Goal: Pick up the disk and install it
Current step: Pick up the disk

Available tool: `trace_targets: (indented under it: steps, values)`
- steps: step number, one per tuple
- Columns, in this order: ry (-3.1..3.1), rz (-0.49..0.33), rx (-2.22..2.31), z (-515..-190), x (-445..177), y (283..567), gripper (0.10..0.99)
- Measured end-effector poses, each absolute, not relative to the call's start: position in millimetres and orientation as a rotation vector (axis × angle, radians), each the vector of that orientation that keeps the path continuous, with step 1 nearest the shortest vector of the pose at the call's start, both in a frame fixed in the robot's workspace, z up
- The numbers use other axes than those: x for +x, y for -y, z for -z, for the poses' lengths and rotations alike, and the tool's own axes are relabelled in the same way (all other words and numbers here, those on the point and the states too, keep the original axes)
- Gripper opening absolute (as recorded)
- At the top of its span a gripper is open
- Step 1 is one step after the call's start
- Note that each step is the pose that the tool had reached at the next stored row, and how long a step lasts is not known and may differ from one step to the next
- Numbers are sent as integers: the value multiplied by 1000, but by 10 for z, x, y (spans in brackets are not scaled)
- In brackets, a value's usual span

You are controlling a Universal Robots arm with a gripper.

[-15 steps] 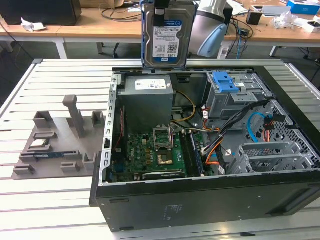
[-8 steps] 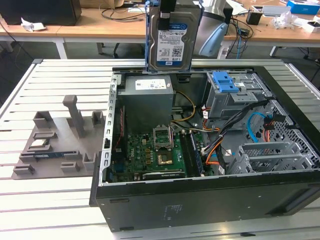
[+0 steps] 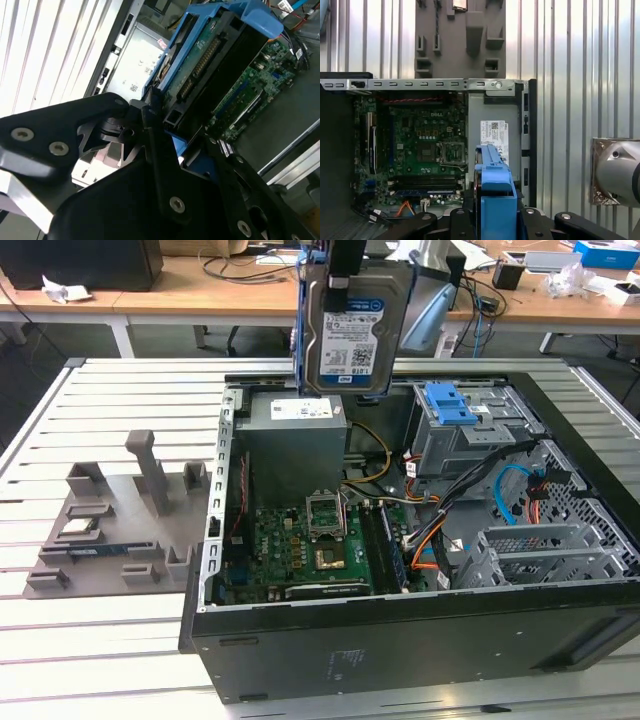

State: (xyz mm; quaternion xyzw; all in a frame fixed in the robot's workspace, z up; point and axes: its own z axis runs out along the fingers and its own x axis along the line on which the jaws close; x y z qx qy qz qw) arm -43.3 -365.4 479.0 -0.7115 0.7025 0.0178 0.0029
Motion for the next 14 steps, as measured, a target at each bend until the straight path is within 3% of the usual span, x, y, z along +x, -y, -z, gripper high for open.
trace_targets:
  steps: [14]
  values:
    - [-2203, -56, -2231, -4768, -429, 4253, 365]
